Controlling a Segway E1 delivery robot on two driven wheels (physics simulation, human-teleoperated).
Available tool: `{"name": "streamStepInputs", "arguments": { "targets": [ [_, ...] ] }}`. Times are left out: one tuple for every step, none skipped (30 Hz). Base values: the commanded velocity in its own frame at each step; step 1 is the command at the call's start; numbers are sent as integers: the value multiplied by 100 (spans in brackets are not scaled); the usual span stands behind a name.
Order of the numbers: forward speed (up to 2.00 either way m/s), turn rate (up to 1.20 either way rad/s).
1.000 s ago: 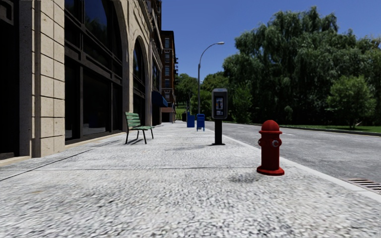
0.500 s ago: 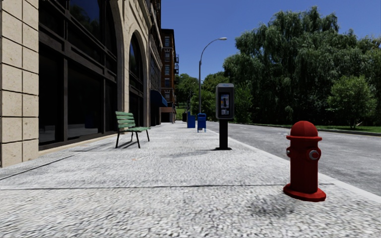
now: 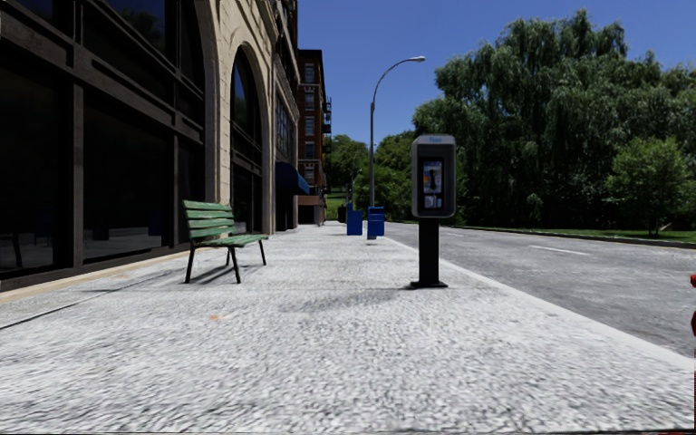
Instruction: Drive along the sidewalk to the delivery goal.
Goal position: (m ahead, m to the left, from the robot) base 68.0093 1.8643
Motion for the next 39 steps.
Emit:
{"name": "streamStepInputs", "arguments": {
  "targets": [
    [200,21],
    [200,21],
    [200,21],
    [200,21],
    [200,22],
    [200,23],
    [200,24],
    [200,24],
    [200,24],
    [200,26],
    [200,26],
    [200,26],
    [200,27],
    [200,27],
    [200,22],
    [200,20],
    [200,20],
    [200,0],
    [200,0],
    [200,0],
    [200,0],
    [200,0],
    [200,0],
    [200,0],
    [200,0],
    [200,0],
    [200,0],
    [200,0],
    [200,0],
    [200,0],
    [200,0],
    [200,0],
    [200,0],
    [200,0],
    [200,0],
    [200,0],
    [200,0],
    [200,0],
    [200,0]
  ]
}}
